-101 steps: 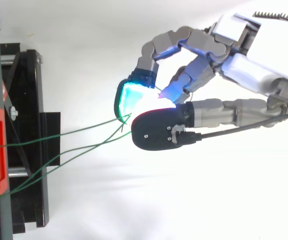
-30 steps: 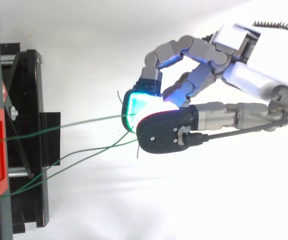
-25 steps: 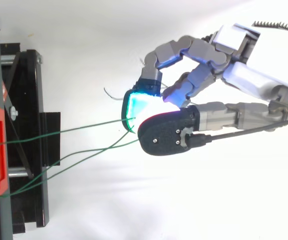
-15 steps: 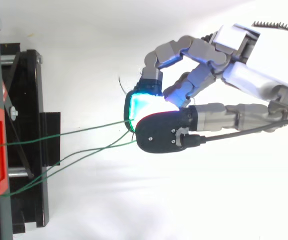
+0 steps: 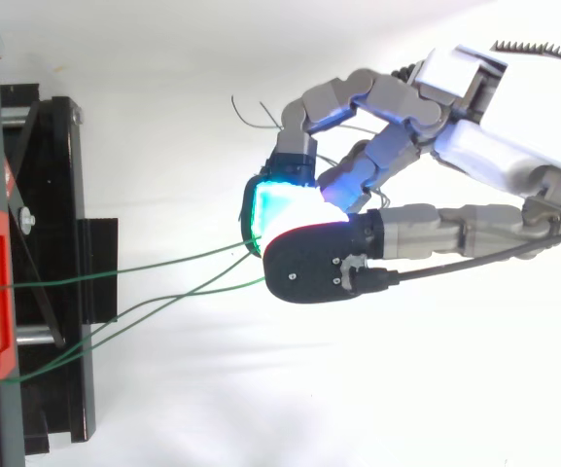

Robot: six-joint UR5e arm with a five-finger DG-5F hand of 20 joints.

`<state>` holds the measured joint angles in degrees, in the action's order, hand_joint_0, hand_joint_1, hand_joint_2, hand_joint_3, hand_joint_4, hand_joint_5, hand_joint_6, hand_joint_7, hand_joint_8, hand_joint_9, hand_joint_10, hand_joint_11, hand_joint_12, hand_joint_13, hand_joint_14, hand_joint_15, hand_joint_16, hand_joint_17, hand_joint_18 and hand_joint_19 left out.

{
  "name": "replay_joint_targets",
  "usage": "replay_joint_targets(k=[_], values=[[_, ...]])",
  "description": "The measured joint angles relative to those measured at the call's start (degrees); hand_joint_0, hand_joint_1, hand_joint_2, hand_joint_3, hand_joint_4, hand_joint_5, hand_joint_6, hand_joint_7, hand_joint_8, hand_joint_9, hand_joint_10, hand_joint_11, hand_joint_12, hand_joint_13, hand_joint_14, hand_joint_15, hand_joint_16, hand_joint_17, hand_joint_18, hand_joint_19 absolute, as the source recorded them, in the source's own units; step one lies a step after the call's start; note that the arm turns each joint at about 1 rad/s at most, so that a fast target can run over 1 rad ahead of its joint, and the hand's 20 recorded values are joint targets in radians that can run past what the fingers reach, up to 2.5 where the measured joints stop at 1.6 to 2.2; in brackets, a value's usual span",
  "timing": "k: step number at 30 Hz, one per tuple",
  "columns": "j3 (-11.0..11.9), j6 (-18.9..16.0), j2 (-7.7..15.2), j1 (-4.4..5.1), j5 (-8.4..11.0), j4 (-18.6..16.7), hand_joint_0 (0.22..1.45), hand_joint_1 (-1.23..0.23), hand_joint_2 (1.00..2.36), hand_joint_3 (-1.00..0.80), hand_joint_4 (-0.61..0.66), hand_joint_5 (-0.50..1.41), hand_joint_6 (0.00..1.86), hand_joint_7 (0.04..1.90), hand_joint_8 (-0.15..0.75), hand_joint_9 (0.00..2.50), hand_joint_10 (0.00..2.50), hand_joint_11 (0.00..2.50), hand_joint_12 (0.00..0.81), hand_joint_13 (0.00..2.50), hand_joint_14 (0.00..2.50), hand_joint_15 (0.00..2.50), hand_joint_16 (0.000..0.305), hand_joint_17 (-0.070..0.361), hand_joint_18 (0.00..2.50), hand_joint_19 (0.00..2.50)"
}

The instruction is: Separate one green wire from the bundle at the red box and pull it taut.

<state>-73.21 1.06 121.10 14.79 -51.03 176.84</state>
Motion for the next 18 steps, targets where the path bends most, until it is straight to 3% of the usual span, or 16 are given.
replay_joint_targets(k=[13, 18], values=[[0.0, -0.4, 0.0, 0.01, -0.05, 0.4, 0.63, -0.92, 1.01, -0.37, 0.1, -0.18, 0.91, 1.05, 0.26, 1.14, 0.01, 1.44, 0.386, 0.85, 0.03, 0.84, 0.054, 0.123, 0.67, 0.75], [0.0, -0.4, 0.0, 0.0, -0.1, 0.4, 0.55, -0.92, 1.0, -0.5, 0.12, -0.19, 0.9, 1.04, 0.28, 1.14, 0.01, 1.44, 0.394, 0.85, 0.03, 0.84, 0.056, 0.126, 0.68, 0.75]])
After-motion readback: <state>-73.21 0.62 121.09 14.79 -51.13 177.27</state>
